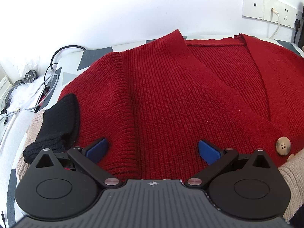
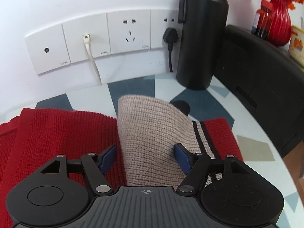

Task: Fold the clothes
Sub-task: 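Grasp the beige sleeve with the right gripper and lift it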

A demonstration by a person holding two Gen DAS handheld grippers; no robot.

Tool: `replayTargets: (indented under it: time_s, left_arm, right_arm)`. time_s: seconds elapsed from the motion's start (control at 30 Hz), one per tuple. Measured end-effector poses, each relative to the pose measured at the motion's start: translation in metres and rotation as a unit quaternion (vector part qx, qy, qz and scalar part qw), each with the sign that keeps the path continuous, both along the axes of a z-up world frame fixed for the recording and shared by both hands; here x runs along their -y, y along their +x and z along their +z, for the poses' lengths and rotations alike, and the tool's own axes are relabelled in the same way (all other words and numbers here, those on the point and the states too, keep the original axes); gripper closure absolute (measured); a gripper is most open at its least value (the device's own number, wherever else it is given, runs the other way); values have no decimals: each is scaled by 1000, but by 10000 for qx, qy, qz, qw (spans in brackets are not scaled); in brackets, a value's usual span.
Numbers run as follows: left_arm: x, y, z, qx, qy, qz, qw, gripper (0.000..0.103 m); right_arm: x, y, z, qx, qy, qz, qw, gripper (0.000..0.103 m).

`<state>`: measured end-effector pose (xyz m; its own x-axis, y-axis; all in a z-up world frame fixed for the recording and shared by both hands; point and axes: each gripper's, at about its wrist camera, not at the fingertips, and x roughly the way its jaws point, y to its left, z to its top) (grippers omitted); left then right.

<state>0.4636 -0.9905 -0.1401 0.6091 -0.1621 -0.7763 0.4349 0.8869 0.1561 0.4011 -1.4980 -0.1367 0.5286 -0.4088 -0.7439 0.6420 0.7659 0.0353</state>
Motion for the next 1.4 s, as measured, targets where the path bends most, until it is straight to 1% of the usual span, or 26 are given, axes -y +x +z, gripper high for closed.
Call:
replayTargets:
  time_s: [0.07,0.1,0.13,0.17,0.27,0.3,0.43,0.5,0.6,0.67,0.7,0.77,0.83,0.9,0.93,0.97,1.1,1.17,1.2,1.23,1.27,1.3,1.37,1.4]
  left_arm:
    - [1,-1,0,24,0,28,10000,0]
    - [1,-1,0,34,0,41,10000,0]
    - [1,-1,0,40,0,56,10000,0]
    - [2,-2,-1,45,0,71,10000,0]
    - [3,-2,-1,58,-3,104,9999,0]
    - [3,-2,-1,61,-6,108,9999,0]
    - [3,-2,-1,56,-13,124,9999,0]
    - [3,-2,0,46,-18,128,9999,0]
    - [3,-2,0,40,-28,132,9999,0]
    - [3,-2,0,36,-31,132,9999,0]
    - [3,-2,0,33,-35,131,9999,0]
    - [3,-2,0,30,-45,131,9999,0]
    - [3,-2,-1,29,-55,131,9999,0]
    - [3,-2,0,25,-57,129,9999,0]
    - [3,-2,0,25,-60,126,9999,0]
    - [3,-2,-1,31,-66,125,9999,0]
    - [3,-4,-2,91,-98,120,9998,0]
    - [3,-4,-2,114,-112,117,9998,0]
    - [2,-4,-2,129,-123,109,9998,0]
    - [2,-5,-2,145,-134,102,9998,0]
    - [2,-5,-2,162,-145,94,9997,0]
    - [2,-6,-2,197,-159,83,9996,0]
    - [1,-9,-4,314,-207,78,9993,0]
    - [0,-10,-5,373,-231,76,9990,0]
  right_arm:
    - [3,-1,-4,-22,10,-47,10000,47]
    - [4,-1,-6,-28,-3,-71,10000,53]
    - [5,-3,-7,6,0,-92,10000,55]
    - [7,-6,-7,84,50,-114,9999,56]
    - [13,-14,-6,322,259,-169,9990,64]
    - [16,-17,-5,369,313,-187,9987,69]
    - [25,-30,7,617,518,-244,9964,78]
    - [27,-38,18,902,602,-189,9939,80]
    - [26,-49,40,1419,847,162,9861,81]
    - [23,-55,53,1957,1186,621,9715,81]
    - [21,-59,59,2224,1383,869,9612,81]
    - [16,-59,68,2657,1966,1475,9322,81]
    - [6,-53,71,2793,2401,1986,9082,81]
    - [-7,-42,69,2749,2669,2347,8934,81]
    - [-13,-36,64,2655,2747,2443,8913,80]
    - [-20,-29,59,2497,2763,2480,8943,80]
    - [-41,-1,23,1607,2655,2364,9208,79]
    - [-53,8,4,1253,2447,2235,9351,79]
    - [-57,11,-4,1101,2327,2181,9413,77]
    - [-62,13,-10,948,2211,2114,9473,72]
    - [-66,14,-14,823,2087,2066,9524,71]
    - [-71,14,-15,756,1943,2079,9557,70]
    - [-87,17,-10,471,1506,2186,9630,64]
    - [-101,19,-4,186,1112,2289,9669,51]
